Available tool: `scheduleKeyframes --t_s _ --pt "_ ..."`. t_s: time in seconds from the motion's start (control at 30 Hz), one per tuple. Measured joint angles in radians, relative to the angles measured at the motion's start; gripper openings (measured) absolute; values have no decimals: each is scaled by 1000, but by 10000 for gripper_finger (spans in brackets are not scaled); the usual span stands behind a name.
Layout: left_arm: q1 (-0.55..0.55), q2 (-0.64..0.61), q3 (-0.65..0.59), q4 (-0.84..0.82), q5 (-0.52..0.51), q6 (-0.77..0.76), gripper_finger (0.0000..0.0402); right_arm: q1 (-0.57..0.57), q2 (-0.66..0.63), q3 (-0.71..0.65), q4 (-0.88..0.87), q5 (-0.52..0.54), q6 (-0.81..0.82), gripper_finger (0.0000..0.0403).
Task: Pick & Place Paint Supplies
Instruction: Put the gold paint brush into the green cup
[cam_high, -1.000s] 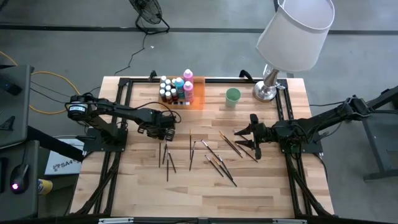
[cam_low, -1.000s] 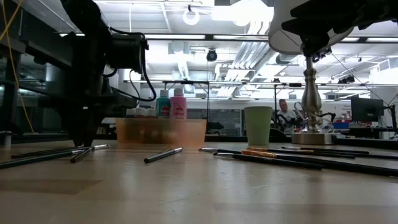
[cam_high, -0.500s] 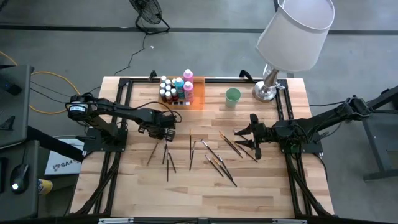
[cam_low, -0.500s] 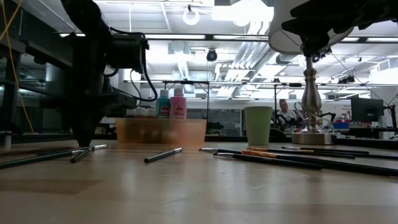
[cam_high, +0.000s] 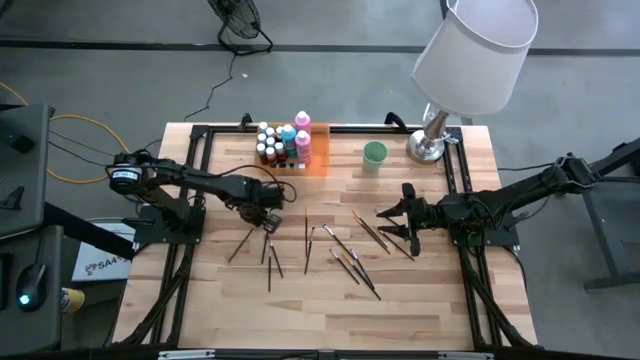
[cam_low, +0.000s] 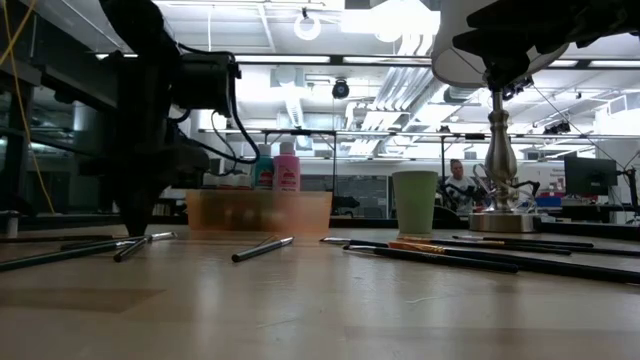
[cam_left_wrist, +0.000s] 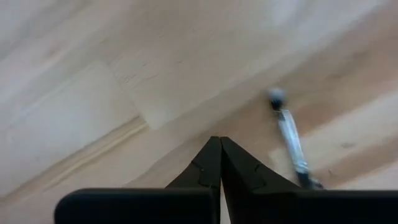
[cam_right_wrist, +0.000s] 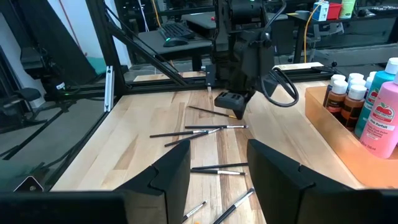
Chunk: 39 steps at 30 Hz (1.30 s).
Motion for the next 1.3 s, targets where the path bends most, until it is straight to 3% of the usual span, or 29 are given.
scheduleKeyframes --t_s 0.63,0.93,1.3 --pt "-97 -77 167 105 -78 381 0 0 0 0 -1 0 0 152" --pt "-95 -76 239 391 -57 709 0 0 0 0 -1 0 0 152" --pt "-94 -76 261 707 -47 1000 0 0 0 0 16 0 32 152"
